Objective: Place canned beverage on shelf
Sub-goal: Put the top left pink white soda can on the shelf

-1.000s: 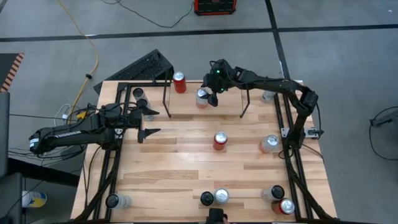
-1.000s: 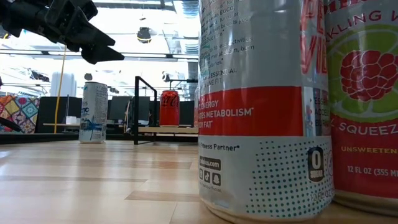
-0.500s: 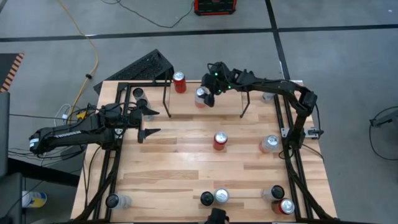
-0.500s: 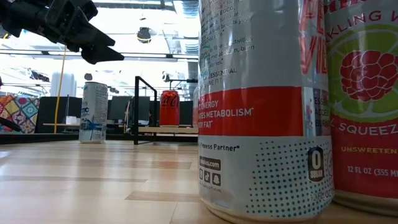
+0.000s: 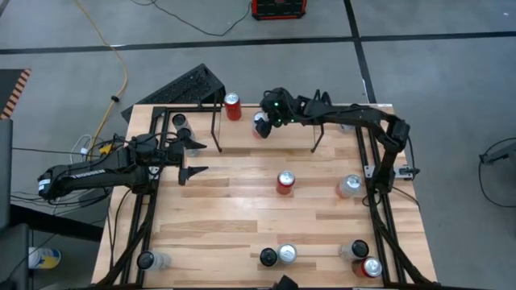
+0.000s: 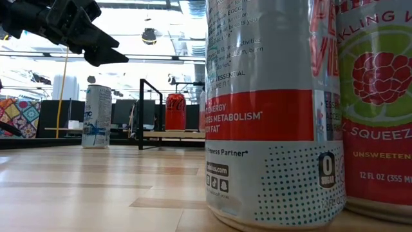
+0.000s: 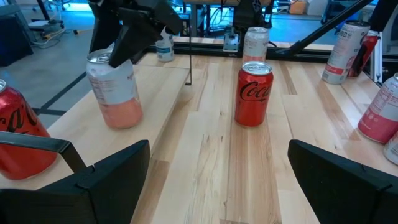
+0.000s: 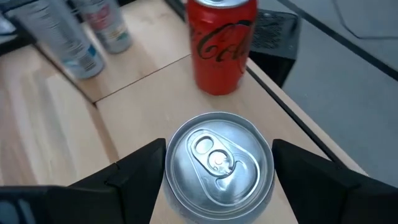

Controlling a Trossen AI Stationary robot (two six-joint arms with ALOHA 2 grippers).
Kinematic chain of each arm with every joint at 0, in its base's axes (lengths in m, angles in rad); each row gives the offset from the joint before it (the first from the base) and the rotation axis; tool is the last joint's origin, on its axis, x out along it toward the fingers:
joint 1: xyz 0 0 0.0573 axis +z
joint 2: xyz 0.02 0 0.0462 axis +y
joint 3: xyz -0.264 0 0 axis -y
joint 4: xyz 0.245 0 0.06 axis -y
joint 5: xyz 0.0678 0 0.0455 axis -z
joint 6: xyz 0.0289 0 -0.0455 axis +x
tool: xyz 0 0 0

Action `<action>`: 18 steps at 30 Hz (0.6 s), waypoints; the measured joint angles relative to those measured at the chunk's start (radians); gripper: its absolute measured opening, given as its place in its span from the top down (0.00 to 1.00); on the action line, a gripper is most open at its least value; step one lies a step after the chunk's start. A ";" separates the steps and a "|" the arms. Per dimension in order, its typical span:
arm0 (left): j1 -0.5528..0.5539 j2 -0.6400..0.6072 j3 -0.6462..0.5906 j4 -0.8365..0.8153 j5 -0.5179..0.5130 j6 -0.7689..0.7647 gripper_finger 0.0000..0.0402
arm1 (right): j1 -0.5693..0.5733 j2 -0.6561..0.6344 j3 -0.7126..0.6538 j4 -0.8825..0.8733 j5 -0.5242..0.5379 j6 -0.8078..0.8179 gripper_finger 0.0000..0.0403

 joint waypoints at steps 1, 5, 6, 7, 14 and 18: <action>0.000 0.000 0.000 0.000 0.000 0.000 0.08 | 0.006 0.000 0.000 0.000 0.022 0.030 0.21; 0.000 0.000 0.000 0.000 0.000 0.000 0.08 | 0.026 0.000 0.000 0.001 0.089 0.122 0.21; 0.000 0.000 0.000 0.000 0.000 0.000 0.08 | 0.030 0.000 0.000 0.001 0.102 0.146 0.21; 0.000 0.000 0.000 0.000 0.000 0.000 0.08 | 0.031 0.000 0.000 0.001 0.112 0.176 0.21; 0.000 0.000 0.000 0.000 0.000 -0.007 0.08 | 0.028 0.002 -0.002 0.037 0.121 0.237 0.21; 0.000 0.000 0.000 -0.004 0.000 -0.007 0.08 | 0.029 0.002 -0.002 0.069 0.118 0.237 0.21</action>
